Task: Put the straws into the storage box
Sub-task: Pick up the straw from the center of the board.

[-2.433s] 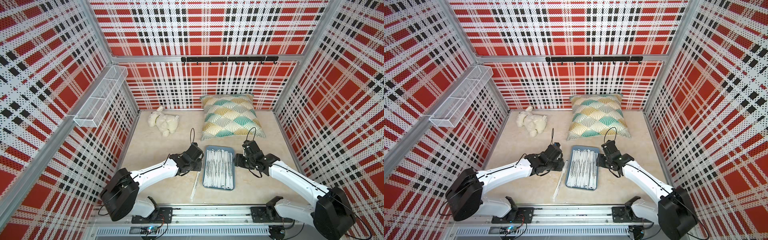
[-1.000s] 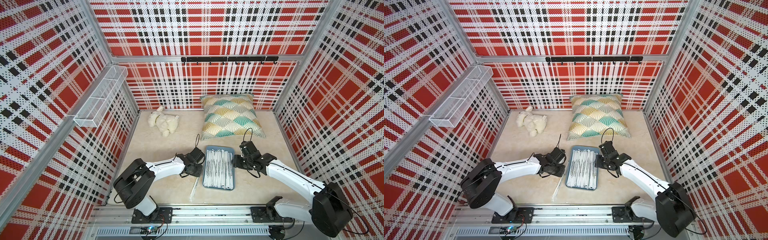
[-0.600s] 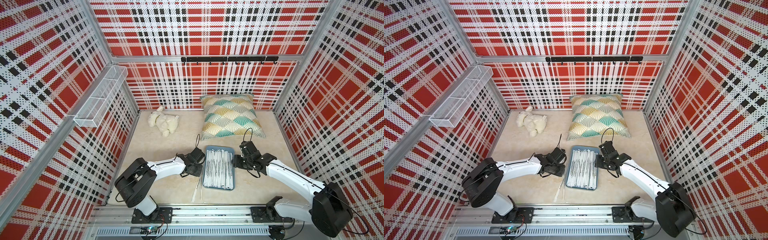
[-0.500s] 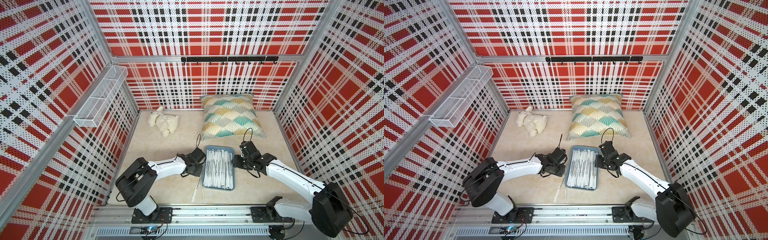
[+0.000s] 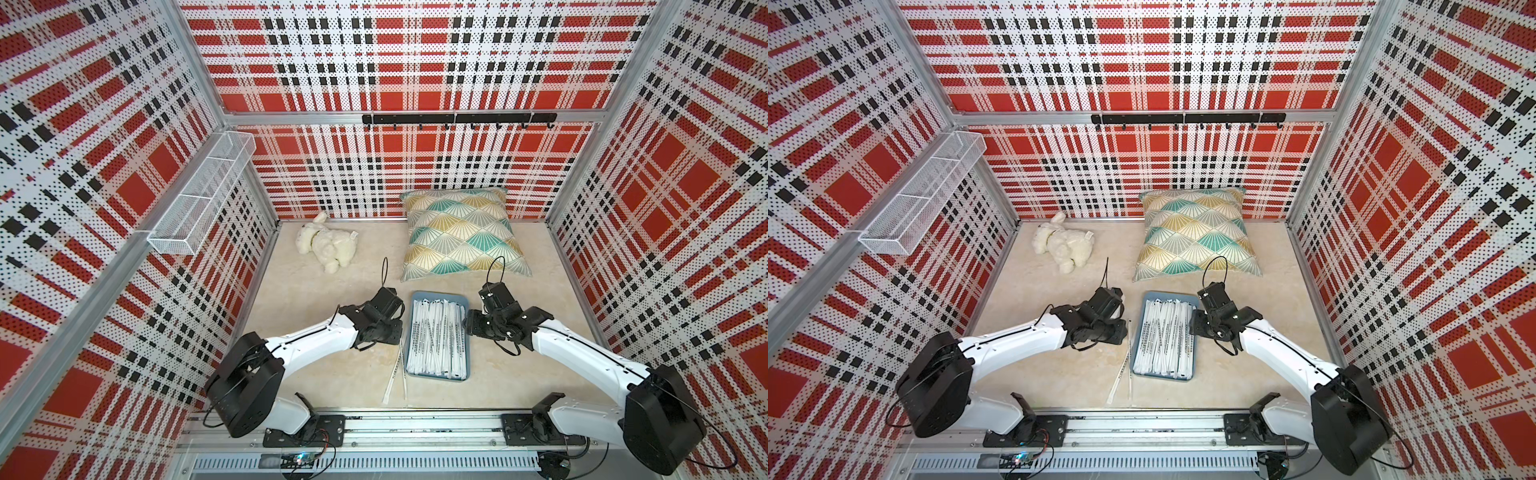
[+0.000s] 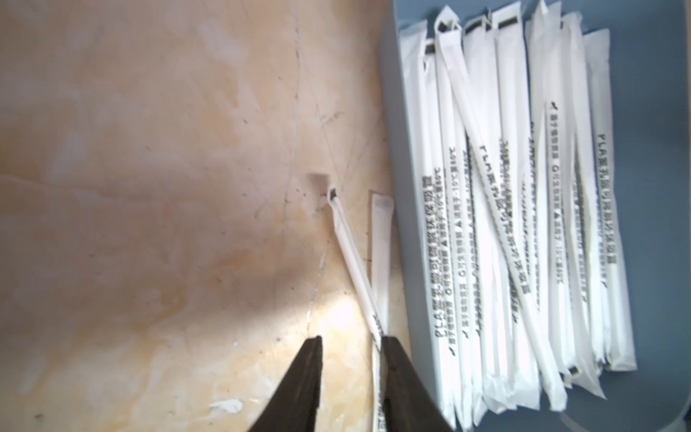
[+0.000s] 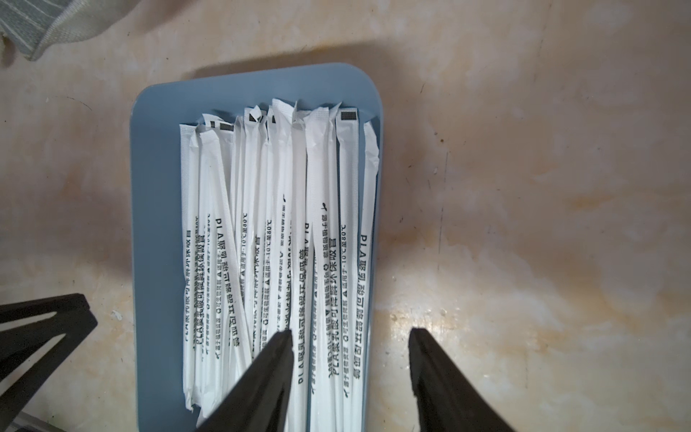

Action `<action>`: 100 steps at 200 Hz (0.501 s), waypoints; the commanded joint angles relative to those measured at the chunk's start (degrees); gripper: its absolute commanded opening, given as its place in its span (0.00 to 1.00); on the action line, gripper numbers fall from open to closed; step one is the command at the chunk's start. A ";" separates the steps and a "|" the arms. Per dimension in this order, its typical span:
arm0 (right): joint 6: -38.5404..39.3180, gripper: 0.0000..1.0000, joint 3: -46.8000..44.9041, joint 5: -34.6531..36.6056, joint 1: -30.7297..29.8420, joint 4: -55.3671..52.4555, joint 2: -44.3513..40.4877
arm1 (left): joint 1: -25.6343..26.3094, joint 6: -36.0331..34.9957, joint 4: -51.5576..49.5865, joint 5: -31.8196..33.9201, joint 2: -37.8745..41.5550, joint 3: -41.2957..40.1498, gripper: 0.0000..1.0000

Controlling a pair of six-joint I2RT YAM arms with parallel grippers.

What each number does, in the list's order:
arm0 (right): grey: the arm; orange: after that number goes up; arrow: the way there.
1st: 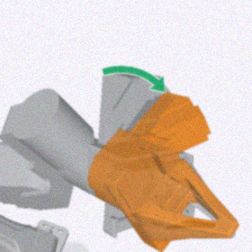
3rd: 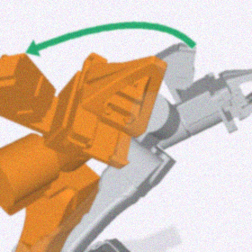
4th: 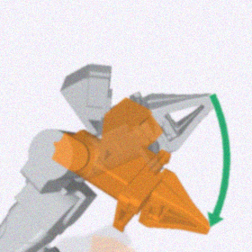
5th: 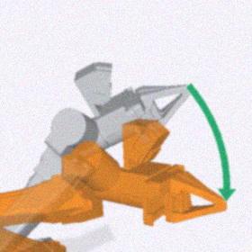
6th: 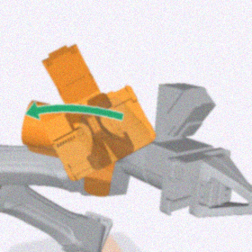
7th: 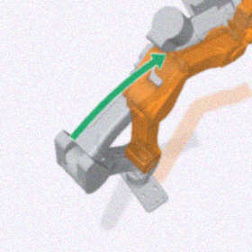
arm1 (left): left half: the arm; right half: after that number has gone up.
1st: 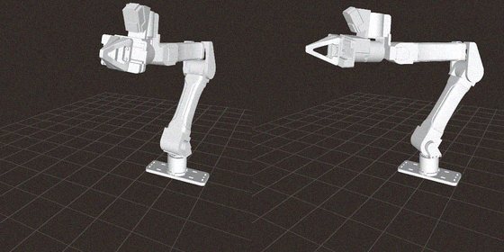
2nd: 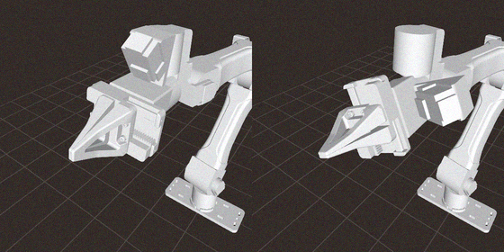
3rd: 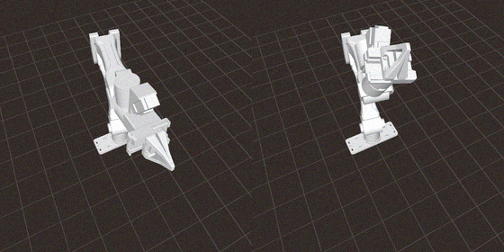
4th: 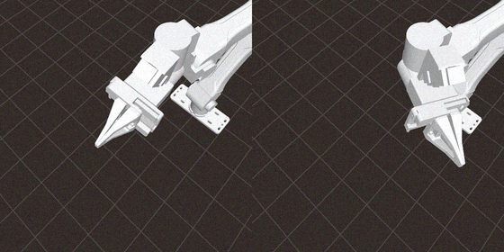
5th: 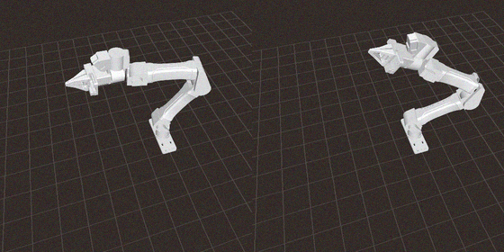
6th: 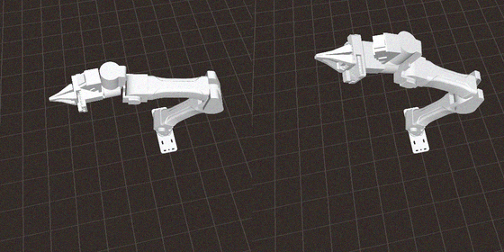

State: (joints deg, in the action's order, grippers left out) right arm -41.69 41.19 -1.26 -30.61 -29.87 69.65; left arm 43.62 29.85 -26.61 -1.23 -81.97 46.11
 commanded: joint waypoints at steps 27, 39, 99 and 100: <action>0.21 0.57 0.11 0.41 -0.37 1.00 0.81 | 3.01 5.03 -2.04 -4.33 4.47 -5.62 0.31; 0.12 0.57 0.19 0.05 -0.47 1.64 1.30 | 3.77 5.48 -2.12 -4.71 4.74 -6.24 0.31; 0.83 0.57 1.18 0.53 -0.59 1.04 1.90 | 7.61 7.24 -0.61 -5.58 3.98 -7.79 0.33; 0.83 0.57 1.22 0.54 -0.59 1.04 1.90 | 7.62 7.24 -0.58 -5.60 3.87 -7.83 0.33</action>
State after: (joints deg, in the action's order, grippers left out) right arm -41.45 41.21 -1.26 -30.81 -29.15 71.37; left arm 50.43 35.92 -28.34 -6.09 -78.24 39.09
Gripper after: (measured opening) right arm 0.569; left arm 0.326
